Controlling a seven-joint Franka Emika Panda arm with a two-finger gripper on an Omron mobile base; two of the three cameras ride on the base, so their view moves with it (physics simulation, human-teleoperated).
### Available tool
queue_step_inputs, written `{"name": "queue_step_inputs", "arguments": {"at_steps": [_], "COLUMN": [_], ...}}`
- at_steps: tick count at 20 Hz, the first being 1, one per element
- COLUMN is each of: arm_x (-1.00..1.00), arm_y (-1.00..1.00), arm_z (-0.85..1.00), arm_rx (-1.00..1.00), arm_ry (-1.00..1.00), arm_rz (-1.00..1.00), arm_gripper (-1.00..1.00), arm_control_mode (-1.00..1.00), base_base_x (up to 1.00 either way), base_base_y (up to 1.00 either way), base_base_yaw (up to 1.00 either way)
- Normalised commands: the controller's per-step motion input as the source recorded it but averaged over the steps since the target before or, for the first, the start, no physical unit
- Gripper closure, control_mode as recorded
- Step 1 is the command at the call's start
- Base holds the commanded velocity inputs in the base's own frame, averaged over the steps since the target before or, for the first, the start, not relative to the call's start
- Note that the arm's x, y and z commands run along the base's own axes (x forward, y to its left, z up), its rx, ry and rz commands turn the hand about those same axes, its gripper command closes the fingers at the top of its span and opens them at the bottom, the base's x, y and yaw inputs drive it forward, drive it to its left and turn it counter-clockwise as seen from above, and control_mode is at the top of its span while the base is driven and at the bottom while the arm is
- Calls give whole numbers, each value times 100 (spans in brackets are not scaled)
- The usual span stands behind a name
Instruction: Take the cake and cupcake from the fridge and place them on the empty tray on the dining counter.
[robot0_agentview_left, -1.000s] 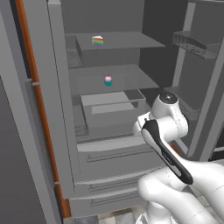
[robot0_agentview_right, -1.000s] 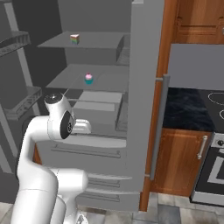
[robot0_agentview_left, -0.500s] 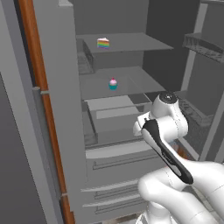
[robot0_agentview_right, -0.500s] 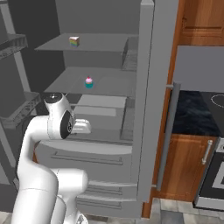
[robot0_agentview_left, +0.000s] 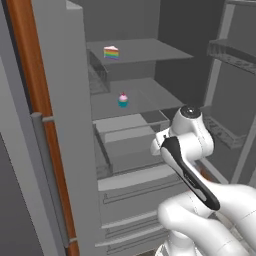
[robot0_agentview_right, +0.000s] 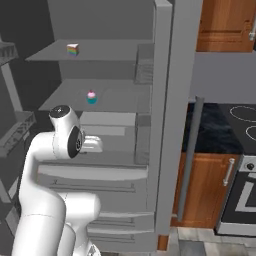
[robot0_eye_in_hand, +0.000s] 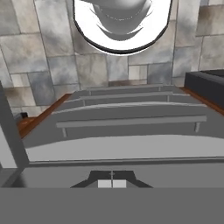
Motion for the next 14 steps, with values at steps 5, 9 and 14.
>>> {"name": "queue_step_inputs", "arguments": {"at_steps": [5, 9, 14], "arm_x": [0, 0, 0], "arm_y": [0, 0, 0], "arm_z": [0, 0, 0], "arm_rx": [0, 0, 0], "arm_ry": [0, 0, 0], "arm_rz": [0, 0, 0], "arm_gripper": [100, 100, 100], "arm_control_mode": [100, 100, 100], "base_base_x": [25, 42, 44], "base_base_y": [26, 42, 47], "base_base_yaw": [-23, -18, -13]}}
